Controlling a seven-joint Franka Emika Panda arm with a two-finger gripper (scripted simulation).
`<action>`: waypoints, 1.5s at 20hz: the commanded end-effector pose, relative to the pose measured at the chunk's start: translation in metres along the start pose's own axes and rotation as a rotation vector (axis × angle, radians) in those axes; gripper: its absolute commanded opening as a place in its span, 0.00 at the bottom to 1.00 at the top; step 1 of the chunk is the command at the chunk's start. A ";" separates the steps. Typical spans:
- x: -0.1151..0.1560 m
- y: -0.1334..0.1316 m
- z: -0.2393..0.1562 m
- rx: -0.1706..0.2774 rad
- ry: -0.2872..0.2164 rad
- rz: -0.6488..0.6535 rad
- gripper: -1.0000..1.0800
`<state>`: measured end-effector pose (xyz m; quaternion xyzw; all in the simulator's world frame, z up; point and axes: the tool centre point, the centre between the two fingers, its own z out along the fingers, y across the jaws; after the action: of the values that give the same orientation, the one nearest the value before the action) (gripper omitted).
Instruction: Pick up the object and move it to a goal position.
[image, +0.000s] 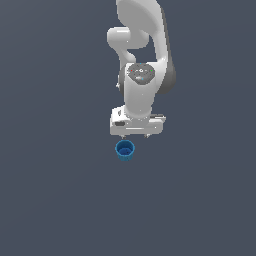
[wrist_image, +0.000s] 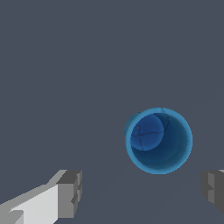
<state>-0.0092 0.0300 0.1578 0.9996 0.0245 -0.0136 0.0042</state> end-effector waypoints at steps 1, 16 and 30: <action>0.000 0.000 0.000 0.000 0.000 0.000 0.62; -0.003 0.006 0.011 -0.019 0.059 0.135 0.62; -0.009 0.018 0.032 -0.058 0.178 0.409 0.62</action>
<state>-0.0177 0.0122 0.1281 0.9835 -0.1638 0.0700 0.0316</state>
